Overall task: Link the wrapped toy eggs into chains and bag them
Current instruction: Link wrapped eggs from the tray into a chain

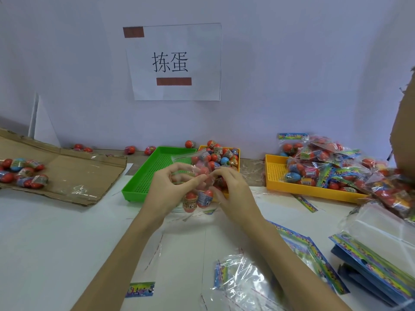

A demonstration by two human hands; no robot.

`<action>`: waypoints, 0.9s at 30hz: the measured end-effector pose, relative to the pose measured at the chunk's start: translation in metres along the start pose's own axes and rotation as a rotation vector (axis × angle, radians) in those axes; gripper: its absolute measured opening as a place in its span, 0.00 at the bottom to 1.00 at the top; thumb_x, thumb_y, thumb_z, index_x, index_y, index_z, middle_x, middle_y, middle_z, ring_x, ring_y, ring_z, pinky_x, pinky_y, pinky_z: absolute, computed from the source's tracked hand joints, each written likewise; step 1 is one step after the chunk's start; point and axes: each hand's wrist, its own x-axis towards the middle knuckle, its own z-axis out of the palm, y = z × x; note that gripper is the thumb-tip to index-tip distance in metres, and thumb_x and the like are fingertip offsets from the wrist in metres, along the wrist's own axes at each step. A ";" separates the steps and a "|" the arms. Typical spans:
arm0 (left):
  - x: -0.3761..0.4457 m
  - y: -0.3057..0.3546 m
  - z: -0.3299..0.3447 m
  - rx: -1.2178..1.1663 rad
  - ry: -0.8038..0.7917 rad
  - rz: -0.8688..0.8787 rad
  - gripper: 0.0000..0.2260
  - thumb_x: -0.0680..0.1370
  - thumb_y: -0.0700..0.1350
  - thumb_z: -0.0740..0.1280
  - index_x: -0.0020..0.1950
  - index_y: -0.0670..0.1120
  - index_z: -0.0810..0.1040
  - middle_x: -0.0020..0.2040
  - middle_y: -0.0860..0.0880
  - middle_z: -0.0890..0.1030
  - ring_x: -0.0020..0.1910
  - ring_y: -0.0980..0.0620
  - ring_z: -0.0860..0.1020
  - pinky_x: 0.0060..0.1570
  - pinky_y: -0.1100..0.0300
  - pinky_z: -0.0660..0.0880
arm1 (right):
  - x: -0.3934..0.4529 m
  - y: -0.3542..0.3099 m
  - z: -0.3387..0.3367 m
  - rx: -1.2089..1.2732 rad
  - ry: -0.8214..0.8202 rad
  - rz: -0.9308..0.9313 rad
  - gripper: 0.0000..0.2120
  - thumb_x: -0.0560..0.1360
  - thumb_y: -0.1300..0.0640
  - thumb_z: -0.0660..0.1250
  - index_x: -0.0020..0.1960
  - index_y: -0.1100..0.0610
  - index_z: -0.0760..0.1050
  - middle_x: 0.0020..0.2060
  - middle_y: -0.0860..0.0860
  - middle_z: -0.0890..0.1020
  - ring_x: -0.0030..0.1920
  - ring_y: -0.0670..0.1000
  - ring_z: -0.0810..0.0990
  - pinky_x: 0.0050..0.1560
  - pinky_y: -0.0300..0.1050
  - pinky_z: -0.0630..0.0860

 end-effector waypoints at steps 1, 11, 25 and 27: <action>0.000 0.000 -0.001 0.014 0.003 -0.006 0.19 0.70 0.47 0.79 0.56 0.41 0.82 0.43 0.42 0.88 0.42 0.45 0.88 0.43 0.52 0.85 | 0.000 0.000 0.000 -0.003 -0.014 0.001 0.13 0.78 0.59 0.72 0.61 0.52 0.77 0.60 0.48 0.80 0.61 0.49 0.74 0.66 0.49 0.74; 0.001 -0.005 -0.005 0.039 -0.064 -0.018 0.14 0.72 0.43 0.80 0.55 0.43 0.84 0.43 0.41 0.88 0.45 0.40 0.88 0.49 0.49 0.85 | -0.002 -0.001 0.004 -0.088 -0.119 -0.020 0.13 0.82 0.56 0.67 0.65 0.50 0.76 0.72 0.47 0.73 0.73 0.49 0.66 0.74 0.49 0.62; 0.001 -0.005 -0.001 0.077 -0.055 -0.001 0.13 0.73 0.42 0.80 0.54 0.42 0.83 0.42 0.42 0.88 0.42 0.44 0.88 0.44 0.56 0.84 | 0.001 -0.020 -0.016 0.397 0.261 0.155 0.07 0.82 0.58 0.68 0.60 0.52 0.75 0.48 0.44 0.84 0.50 0.43 0.83 0.49 0.38 0.79; 0.000 -0.007 0.003 0.099 -0.045 0.006 0.14 0.72 0.43 0.81 0.55 0.43 0.83 0.42 0.43 0.88 0.41 0.45 0.88 0.44 0.57 0.84 | 0.000 -0.026 -0.029 0.506 0.333 0.188 0.11 0.83 0.57 0.66 0.65 0.50 0.75 0.50 0.46 0.84 0.52 0.44 0.84 0.49 0.38 0.81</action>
